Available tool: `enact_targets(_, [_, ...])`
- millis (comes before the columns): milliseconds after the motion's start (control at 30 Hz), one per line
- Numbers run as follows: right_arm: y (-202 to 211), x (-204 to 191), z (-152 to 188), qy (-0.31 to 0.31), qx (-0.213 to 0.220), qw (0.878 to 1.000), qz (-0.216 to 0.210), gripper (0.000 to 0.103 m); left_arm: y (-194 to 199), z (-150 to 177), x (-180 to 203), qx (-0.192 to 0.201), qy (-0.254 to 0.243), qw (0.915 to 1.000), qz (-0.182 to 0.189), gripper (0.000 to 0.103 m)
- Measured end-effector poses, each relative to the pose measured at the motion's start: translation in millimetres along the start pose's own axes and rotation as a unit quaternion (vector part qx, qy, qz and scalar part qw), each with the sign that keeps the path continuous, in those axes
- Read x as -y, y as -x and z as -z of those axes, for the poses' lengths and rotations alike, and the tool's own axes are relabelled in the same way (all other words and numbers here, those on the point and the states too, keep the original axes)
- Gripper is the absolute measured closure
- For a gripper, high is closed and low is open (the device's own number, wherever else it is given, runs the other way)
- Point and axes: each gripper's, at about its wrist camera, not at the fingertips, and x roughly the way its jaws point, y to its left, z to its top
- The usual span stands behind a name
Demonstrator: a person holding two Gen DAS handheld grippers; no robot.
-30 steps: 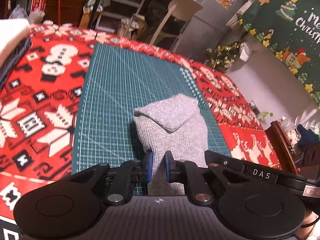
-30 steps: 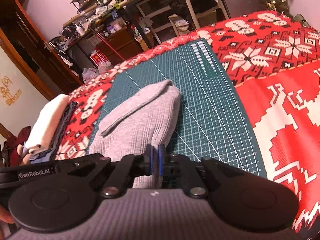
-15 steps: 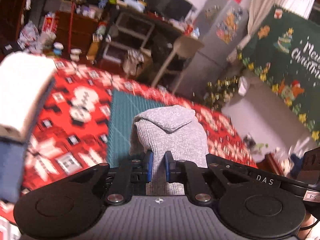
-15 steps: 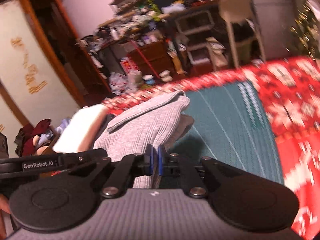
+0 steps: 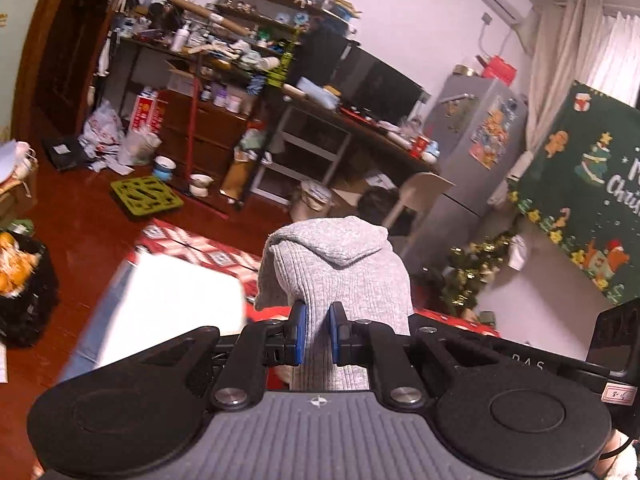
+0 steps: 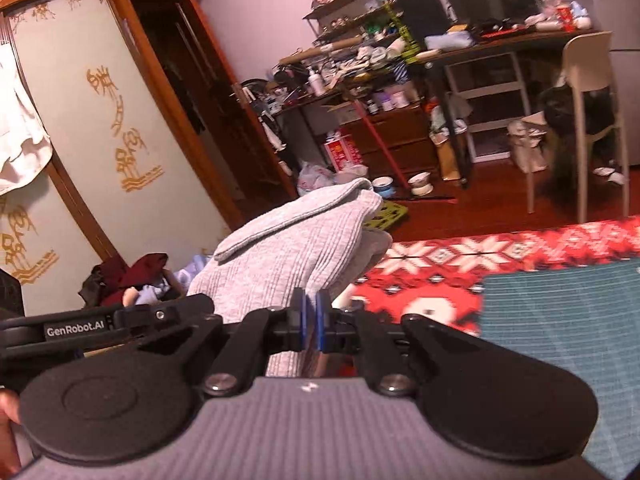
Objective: Fold clothes
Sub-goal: 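Lift the folded shirt with both tools and carry it to the clothes stack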
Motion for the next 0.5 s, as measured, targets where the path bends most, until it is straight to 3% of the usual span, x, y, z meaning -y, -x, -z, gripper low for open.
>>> enact_targets(300, [-107.1, -50.3, -15.7, 0.005, -0.024, 0.999, -0.025, 0.099, -35.9, -26.2, -75.7, -0.014, 0.021, 0.9988, -0.043, 0.092])
enact_targets(500, [-169.8, -35.9, -1.7, -0.009, -0.064, 0.998, -0.02, 0.099, -66.5, -15.0, -112.3, -0.043, 0.048, 0.9958, -0.066, 0.092])
